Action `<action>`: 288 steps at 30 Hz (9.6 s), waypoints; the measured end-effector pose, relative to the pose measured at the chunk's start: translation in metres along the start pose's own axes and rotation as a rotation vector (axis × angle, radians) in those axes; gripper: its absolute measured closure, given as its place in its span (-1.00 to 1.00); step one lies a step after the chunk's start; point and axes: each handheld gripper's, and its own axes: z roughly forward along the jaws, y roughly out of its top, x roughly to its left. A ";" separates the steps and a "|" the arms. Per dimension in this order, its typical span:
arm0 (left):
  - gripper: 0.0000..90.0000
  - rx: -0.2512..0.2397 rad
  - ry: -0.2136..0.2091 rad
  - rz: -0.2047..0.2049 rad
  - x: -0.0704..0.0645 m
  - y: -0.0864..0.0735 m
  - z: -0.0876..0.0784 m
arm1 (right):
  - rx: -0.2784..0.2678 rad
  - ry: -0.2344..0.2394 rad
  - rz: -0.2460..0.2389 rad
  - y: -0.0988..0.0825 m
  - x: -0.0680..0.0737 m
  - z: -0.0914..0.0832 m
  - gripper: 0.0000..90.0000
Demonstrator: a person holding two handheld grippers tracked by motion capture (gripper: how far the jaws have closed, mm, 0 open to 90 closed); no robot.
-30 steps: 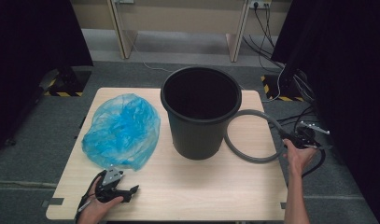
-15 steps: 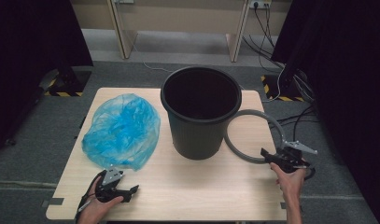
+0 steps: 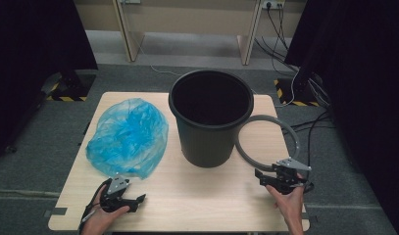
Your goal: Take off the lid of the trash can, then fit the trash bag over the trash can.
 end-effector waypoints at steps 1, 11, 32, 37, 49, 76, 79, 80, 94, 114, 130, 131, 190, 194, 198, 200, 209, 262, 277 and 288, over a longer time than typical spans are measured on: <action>-0.69 0.000 0.000 0.000 0.000 0.000 0.000 | 0.008 0.008 -0.013 -0.002 0.003 0.000 -0.50; -0.69 0.000 0.000 0.000 0.000 0.000 0.000 | 0.087 0.045 -0.103 -0.025 0.033 0.004 -0.56; -0.68 0.001 0.000 0.000 0.000 0.000 0.000 | 0.094 0.012 -0.186 -0.046 0.041 0.004 -0.61; -0.66 -0.029 -0.034 -0.042 0.003 -0.001 -0.004 | 0.096 0.013 -0.191 -0.045 0.042 0.004 -0.64; -0.66 -0.189 -0.002 -0.098 0.016 0.028 -0.032 | 0.096 0.015 -0.190 -0.045 0.042 0.004 -0.65; -0.66 -0.118 0.156 -0.206 0.116 0.136 0.018 | 0.099 0.016 -0.193 -0.045 0.042 0.005 -0.66; -0.66 -0.086 0.175 -0.211 0.121 0.147 0.030 | 0.101 0.015 -0.191 -0.045 0.042 0.004 -0.66; -0.66 -0.075 0.182 -0.213 0.123 0.149 0.035 | 0.101 0.015 -0.191 -0.045 0.042 0.004 -0.66; -0.63 0.085 0.240 -0.314 0.152 0.137 0.098 | 0.104 0.016 -0.183 -0.045 0.043 0.005 -0.68; 0.82 0.090 0.185 -0.234 0.141 0.120 0.102 | 0.104 0.016 -0.185 -0.045 0.042 0.005 -0.68; 0.86 -0.132 0.077 -0.199 0.142 0.162 0.003 | 0.105 0.016 -0.181 -0.045 0.043 0.005 -0.68; 0.86 -0.150 0.070 -0.194 0.141 0.165 -0.005 | 0.104 0.016 -0.184 -0.045 0.042 0.005 -0.68; 0.82 -0.231 -0.216 0.042 -0.034 0.404 0.003 | 0.103 0.017 -0.194 -0.044 0.042 0.005 -0.69; 0.68 -0.137 -0.223 0.050 -0.040 0.403 0.016 | 0.104 0.018 -0.194 -0.044 0.042 0.005 -0.69; 0.31 -0.118 -0.231 0.035 -0.043 0.404 0.015 | 0.104 0.018 -0.195 -0.044 0.042 0.005 -0.69; 0.11 -0.125 -0.230 0.023 -0.043 0.406 0.010 | 0.103 0.018 -0.196 -0.044 0.042 0.005 -0.69; -0.17 -0.221 -0.229 -0.025 -0.018 0.401 -0.036 | 0.100 0.013 -0.191 -0.044 0.042 0.005 -0.67; -0.40 -0.261 -0.372 -0.128 0.041 0.294 -0.072 | -0.268 0.205 -0.272 0.089 0.095 -0.027 0.96; -0.44 -0.313 -0.333 -0.159 0.054 0.301 -0.086 | -0.116 0.000 -0.328 0.098 0.049 -0.011 1.00; -0.44 -0.284 -0.276 -0.177 0.060 0.304 -0.072 | -0.006 0.023 -0.259 0.110 0.018 0.043 0.92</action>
